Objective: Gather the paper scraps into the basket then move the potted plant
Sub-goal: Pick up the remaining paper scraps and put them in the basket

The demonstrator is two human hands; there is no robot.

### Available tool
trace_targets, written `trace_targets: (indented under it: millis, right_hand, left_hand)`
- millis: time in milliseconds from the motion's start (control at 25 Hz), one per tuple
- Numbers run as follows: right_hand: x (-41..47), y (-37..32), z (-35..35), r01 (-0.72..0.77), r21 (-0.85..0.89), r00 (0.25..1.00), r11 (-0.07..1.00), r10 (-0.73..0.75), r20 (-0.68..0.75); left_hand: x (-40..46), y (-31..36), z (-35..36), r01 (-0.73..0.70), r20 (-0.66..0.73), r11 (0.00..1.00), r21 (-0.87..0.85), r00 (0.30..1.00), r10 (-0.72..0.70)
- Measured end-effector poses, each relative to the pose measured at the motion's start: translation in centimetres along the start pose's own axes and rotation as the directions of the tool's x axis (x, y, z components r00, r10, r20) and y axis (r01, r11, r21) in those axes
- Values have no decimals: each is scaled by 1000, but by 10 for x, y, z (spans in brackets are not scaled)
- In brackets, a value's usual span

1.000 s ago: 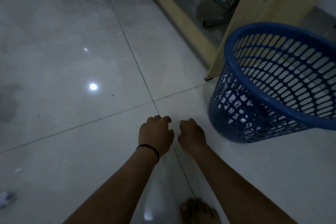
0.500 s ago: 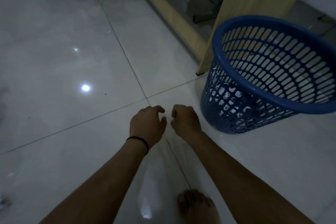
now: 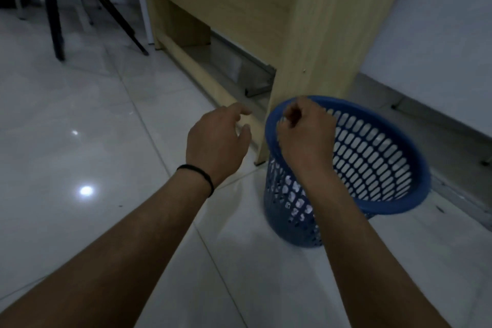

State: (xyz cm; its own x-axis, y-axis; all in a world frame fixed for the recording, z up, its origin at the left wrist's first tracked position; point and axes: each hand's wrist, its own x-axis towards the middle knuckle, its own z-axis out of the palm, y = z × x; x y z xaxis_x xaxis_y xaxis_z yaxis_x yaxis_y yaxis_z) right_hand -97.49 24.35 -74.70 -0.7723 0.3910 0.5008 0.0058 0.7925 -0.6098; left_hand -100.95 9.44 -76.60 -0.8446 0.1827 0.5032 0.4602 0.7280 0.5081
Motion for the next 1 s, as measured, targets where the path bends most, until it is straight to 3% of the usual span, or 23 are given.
trace_targets:
  millis: [80,160,360,600,720,840,1000]
  right_hand:
    - [1,15,-10,-120,-170,980,978,144,137]
    - [-8,15,-10,-114,-247,963,962,169,213]
    - [-44,-29,29,144,-149,975,978,-114,192]
    - [-103,-76,108,358,0,859,934,-330,390]
    - [-149,-115,142,446,100,774,889,-439,457]
    - [-197,-151,164,537,199,644,820,-550,532]
    - [-258,-196,171,621,276,448,734,-620,644]
  left_hand:
    - [-1,5,4,-41,29,999,-3,999,41]
    - [-5,7,11,-42,37,999,-3,998,42]
    - [-32,-21,2,125,23,992,9,992,-125]
    - [-91,-97,-61,339,-61,937,83,940,-335]
    - [-144,-142,-104,485,-150,870,93,870,-469]
    - [-211,-177,-144,673,-247,740,23,721,-648]
    - [-288,-188,-195,806,-337,589,-55,540,-771]
